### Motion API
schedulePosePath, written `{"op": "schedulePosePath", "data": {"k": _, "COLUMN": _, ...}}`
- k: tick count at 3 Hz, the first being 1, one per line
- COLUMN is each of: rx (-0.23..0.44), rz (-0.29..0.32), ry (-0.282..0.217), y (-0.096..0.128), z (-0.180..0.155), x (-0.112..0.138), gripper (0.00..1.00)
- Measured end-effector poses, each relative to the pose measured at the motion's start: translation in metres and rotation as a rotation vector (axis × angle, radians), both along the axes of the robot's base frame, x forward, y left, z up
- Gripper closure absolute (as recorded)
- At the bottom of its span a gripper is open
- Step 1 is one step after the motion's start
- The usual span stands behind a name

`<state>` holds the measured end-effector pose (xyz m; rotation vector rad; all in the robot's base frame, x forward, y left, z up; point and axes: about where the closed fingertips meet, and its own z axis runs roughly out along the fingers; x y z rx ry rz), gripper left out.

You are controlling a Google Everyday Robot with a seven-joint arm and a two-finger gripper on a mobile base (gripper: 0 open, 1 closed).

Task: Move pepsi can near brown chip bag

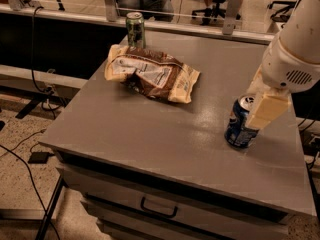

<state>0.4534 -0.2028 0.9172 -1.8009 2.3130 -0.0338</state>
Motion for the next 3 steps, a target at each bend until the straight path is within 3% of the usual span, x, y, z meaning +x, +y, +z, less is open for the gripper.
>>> {"op": "schedulePosePath", "data": {"k": 1, "rx": 0.009, "rz": 0.002, "ry": -0.004, "y": 0.0, "z": 0.001, "x": 0.001, "gripper": 0.94}}
{"op": "schedulePosePath", "data": {"k": 2, "rx": 0.024, "rz": -0.024, "ry": -0.031, "y": -0.009, "z": 0.014, "x": 0.008, "gripper": 1.0}}
{"op": "schedulePosePath", "data": {"k": 3, "rx": 0.022, "rz": -0.07, "ry": -0.077, "y": -0.023, "z": 0.034, "x": 0.032, "gripper": 1.0}}
